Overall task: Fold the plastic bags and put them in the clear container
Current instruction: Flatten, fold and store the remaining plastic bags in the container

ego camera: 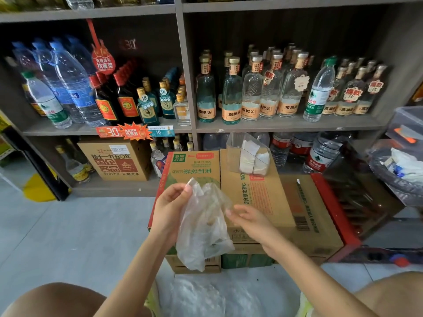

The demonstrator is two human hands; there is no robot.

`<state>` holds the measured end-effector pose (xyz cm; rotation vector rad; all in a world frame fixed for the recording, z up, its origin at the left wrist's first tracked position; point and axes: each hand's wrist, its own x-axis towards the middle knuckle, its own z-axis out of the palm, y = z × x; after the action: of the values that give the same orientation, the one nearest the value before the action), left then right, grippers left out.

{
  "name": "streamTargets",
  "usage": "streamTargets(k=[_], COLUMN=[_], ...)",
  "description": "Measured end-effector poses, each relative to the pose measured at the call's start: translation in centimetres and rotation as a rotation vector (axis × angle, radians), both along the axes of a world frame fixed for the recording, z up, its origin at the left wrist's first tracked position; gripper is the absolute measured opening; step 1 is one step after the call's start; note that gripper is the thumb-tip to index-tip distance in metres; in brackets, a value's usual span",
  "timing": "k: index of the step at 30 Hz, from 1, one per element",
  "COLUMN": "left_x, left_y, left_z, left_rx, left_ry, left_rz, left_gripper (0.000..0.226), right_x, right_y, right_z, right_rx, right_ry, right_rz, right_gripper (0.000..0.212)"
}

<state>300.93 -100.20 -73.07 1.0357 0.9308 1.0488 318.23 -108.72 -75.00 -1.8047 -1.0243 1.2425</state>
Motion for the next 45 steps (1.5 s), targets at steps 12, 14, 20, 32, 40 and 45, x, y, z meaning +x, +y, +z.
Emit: streamTargets(k=[12, 14, 20, 32, 40, 45], left_x=[-3.5, -4.5, -5.4, -3.5, 0.0, 1.9], left_y=[1.7, 2.2, 2.5, 2.9, 7.4, 11.4], left_z=[-0.8, -1.0, -1.8, -2.6, -4.9, -6.3], left_rx=[0.070, 0.067, 0.099, 0.273, 0.175, -0.043], left_ry=[0.013, 0.019, 0.064, 0.332, 0.542, 0.639], left_rz=[0.274, 0.336, 0.351, 0.402, 0.461, 0.477], left_gripper=[0.014, 0.015, 0.012, 0.013, 0.017, 0.021], right_x=[-0.8, 1.0, 5.3, 5.2, 6.7, 5.7], right_y=[1.4, 0.6, -1.2, 0.7, 5.3, 4.6], right_z=[-0.5, 0.0, 0.7, 1.5, 0.8, -1.8], right_rx=[0.051, 0.054, 0.109, 0.178, 0.387, 0.320], right_ry=[0.132, 0.148, 0.291, 0.122, -0.118, -0.473], right_rz=[-0.116, -0.079, 0.103, -0.203, -0.544, -0.166], right_gripper=[0.008, 0.011, 0.048, 0.008, 0.015, 0.025])
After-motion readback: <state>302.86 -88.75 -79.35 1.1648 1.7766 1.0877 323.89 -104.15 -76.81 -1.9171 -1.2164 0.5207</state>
